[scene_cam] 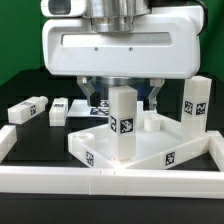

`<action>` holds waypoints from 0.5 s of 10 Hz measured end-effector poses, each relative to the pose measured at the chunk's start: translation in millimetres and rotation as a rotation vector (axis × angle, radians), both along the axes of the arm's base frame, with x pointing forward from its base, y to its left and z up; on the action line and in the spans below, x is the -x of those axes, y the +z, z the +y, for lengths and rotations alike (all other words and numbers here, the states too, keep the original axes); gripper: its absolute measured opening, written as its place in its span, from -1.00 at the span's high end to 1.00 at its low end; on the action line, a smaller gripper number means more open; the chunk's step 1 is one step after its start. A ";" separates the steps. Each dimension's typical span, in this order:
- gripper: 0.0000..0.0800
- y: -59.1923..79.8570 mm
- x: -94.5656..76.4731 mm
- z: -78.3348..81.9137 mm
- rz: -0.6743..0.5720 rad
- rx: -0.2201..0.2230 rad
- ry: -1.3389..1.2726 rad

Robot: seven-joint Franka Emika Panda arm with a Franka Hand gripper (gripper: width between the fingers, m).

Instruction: Assemble desk

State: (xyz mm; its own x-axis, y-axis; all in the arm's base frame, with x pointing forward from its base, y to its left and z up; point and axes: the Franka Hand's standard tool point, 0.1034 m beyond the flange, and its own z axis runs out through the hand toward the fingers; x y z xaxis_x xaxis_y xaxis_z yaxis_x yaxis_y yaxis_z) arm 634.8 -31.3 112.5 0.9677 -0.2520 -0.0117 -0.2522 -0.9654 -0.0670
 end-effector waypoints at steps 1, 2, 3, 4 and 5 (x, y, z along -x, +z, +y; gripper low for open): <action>-0.62 -0.2 0.1 -0.3 -0.004 0.001 0.066; -0.62 -0.3 0.1 -0.7 -0.008 0.001 0.129; -0.62 -0.2 0.1 -0.5 -0.011 0.001 0.162; -0.62 -0.3 2.0 0.1 -0.019 0.003 0.254; -0.62 -1.0 6.2 0.4 -0.022 0.003 0.326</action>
Offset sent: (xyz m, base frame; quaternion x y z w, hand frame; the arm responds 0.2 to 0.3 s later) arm -0.0181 0.0135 0.0022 0.0161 0.0091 -0.2138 0.9767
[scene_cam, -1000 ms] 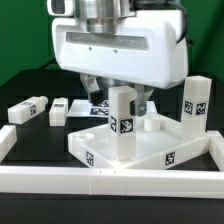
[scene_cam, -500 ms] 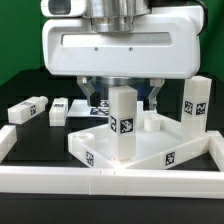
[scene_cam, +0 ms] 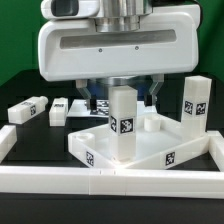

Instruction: Assemble desk

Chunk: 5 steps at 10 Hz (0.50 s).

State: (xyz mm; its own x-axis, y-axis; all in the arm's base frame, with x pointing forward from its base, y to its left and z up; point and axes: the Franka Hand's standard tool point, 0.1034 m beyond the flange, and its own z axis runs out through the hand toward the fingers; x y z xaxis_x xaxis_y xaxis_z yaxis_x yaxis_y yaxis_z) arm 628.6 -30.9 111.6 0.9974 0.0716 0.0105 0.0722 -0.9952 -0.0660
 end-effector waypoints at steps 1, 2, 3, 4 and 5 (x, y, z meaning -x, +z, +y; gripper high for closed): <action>-0.62 -1.3 2.1 0.1 -0.006 0.002 0.073; -0.62 -3.8 4.9 -0.1 -0.009 0.003 0.152; -0.62 -5.2 5.3 -1.4 -0.019 0.014 0.246; -0.62 -5.2 4.7 -1.6 -0.023 0.023 0.286; -0.59 -5.4 4.7 -0.2 -0.022 0.022 0.276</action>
Offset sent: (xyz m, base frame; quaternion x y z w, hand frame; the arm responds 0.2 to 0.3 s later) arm -0.0058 0.0009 0.0015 -0.0270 0.0144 -0.2148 0.9762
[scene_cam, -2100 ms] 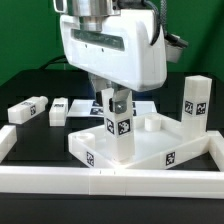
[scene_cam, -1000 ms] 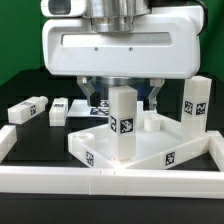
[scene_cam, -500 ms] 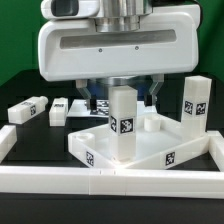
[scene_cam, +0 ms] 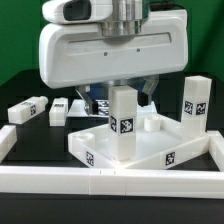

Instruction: Assemble desk

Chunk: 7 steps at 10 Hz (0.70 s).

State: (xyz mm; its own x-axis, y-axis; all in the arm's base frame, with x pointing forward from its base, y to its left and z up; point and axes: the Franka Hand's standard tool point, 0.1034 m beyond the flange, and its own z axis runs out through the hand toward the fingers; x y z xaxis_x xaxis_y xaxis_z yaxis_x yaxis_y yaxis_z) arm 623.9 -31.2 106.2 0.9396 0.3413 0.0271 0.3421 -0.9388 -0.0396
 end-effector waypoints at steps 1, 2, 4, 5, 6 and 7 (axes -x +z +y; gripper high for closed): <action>-0.59 -0.7 0.3 -1.1 0.001 0.000 -0.002; -0.17 -1.2 0.5 -1.3 0.002 0.000 -0.002; 0.28 -1.8 0.8 -1.4 0.003 0.000 -0.010; 0.28 -1.8 0.8 -1.4 0.004 0.000 -0.014; 0.28 -1.9 0.8 -1.4 0.005 -0.001 -0.046; 0.28 -2.0 0.8 -1.1 0.008 -0.004 -0.115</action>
Offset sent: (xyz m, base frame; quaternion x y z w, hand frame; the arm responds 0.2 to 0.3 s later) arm 0.0000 0.0000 0.0000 0.0000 0.0000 0.0650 0.9979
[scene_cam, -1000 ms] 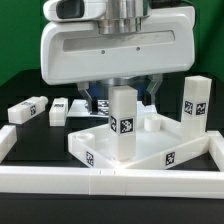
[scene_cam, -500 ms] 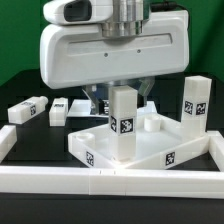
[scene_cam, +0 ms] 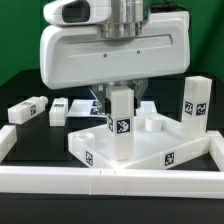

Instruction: Assemble desk

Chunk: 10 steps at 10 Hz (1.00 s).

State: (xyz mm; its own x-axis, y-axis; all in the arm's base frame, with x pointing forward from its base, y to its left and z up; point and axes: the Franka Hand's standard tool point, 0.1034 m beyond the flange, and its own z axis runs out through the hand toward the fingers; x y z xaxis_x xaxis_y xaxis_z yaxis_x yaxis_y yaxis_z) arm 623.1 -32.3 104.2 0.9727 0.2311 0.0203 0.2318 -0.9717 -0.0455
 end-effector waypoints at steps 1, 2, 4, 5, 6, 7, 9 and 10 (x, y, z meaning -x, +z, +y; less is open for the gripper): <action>0.28 -0.1 0.0 0.1 0.004 -0.001 -0.075; 0.28 -0.1 0.0 0.3 0.006 -0.002 -0.117; 0.27 -0.2 -0.1 0.5 0.015 -0.008 -0.331; 0.27 0.7 -0.7 1.5 0.019 -0.009 -0.413; 0.27 0.9 -0.7 2.2 0.027 -0.016 -0.524; 0.27 0.2 -0.6 2.2 0.033 -0.022 -0.608; 0.27 -1.2 -0.3 3.3 0.052 -0.036 -0.855; 0.27 -1.6 -0.5 4.5 0.064 -0.046 -0.993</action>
Offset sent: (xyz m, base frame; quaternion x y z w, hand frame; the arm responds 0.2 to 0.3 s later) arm -0.0040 -0.0056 0.0005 -0.0088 0.0147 0.2812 0.9595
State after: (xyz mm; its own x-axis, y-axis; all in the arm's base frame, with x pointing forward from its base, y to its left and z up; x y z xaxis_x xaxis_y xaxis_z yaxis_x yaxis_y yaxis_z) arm 623.6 -27.8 102.6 0.7242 -0.6878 -0.0503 -0.6895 -0.7207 -0.0721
